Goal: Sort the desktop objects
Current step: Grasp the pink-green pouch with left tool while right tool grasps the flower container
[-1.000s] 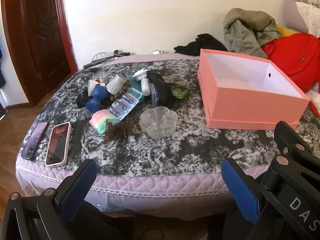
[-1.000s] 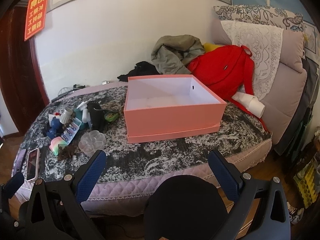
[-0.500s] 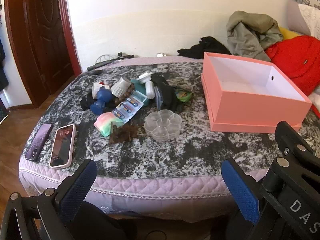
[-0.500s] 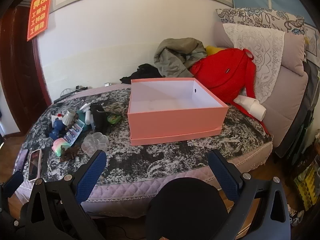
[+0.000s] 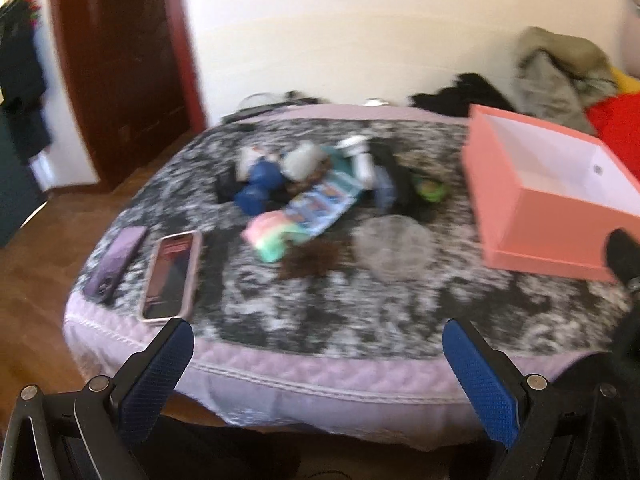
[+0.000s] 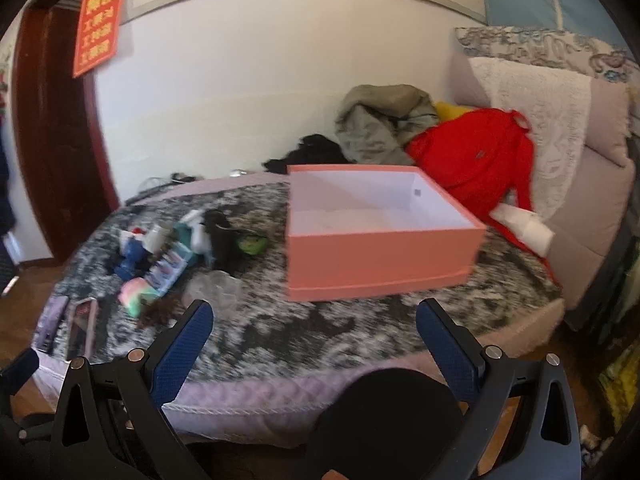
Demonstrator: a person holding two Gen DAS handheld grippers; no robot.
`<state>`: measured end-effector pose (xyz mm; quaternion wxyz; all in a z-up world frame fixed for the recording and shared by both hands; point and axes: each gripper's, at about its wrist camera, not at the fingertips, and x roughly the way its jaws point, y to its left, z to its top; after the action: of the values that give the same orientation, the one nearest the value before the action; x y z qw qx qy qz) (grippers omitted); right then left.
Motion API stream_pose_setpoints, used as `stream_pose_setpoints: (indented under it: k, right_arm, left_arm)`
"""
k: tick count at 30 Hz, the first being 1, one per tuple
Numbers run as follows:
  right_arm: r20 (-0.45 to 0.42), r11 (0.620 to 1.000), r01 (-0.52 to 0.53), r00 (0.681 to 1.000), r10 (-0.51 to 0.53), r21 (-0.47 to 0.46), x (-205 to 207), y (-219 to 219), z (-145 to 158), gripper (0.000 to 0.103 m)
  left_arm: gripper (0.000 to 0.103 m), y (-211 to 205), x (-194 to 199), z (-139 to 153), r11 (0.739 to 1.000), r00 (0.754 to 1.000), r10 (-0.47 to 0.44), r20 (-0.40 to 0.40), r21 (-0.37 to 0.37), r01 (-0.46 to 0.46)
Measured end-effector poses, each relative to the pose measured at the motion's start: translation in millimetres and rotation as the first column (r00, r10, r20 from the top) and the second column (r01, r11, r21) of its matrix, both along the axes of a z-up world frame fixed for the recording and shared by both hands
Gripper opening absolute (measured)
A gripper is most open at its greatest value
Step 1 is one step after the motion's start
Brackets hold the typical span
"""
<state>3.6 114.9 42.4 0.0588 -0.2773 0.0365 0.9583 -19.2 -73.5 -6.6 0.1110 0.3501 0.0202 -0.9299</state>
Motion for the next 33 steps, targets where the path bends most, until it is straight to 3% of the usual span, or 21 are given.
stream_pose_setpoints:
  k: [3,7,10,14,18,22,27,33]
  right_arm:
    - [-0.012,0.997,-0.068,0.998,0.068,-0.036,-22,-10,-1,0.103]
    - [0.016,0.985,-0.16,0.987,0.161,-0.067,-70,-33,-16,0.103]
    - [0.119,0.98,-0.187,0.974,0.194,-0.066,-110,-54,-44,0.103]
    - [0.275,0.971,-0.216,0.932,0.237,-0.106,-158,-75,-89,0.103]
    - [0.381,0.965,-0.229,0.887,0.261,-0.128,-189,-86,-130,0.103]
    - [0.468,0.969,-0.231,0.849,0.245,-0.09,-213,-91,-164,0.103]
    - [0.522,0.971,-0.217,0.819,0.237,-0.1,-235,-92,-192,0.103]
    - [0.527,0.967,-0.246,0.813,0.247,-0.072,-255,-103,-198,0.103]
  left_arm:
    - [0.103,-39,-13,-3,0.997,0.997,0.074,-0.003,0.039,-0.074]
    - [0.103,-80,-37,-11,0.989,0.994,0.108,0.0,0.106,-0.107]
    - [0.103,-100,-67,-19,0.988,0.996,0.083,0.028,0.125,-0.086]
    - [0.103,-106,-123,-40,0.992,0.993,-0.034,0.115,0.126,0.02]
    - [0.103,-110,-179,-69,0.972,0.954,-0.197,0.227,0.171,0.16]
    - [0.103,-110,-215,-94,0.954,0.917,-0.278,0.285,0.189,0.231]
    - [0.103,-111,-246,-132,0.932,0.865,-0.32,0.387,0.292,0.214]
    - [0.103,-103,-266,-151,0.948,0.848,-0.299,0.437,0.235,0.213]
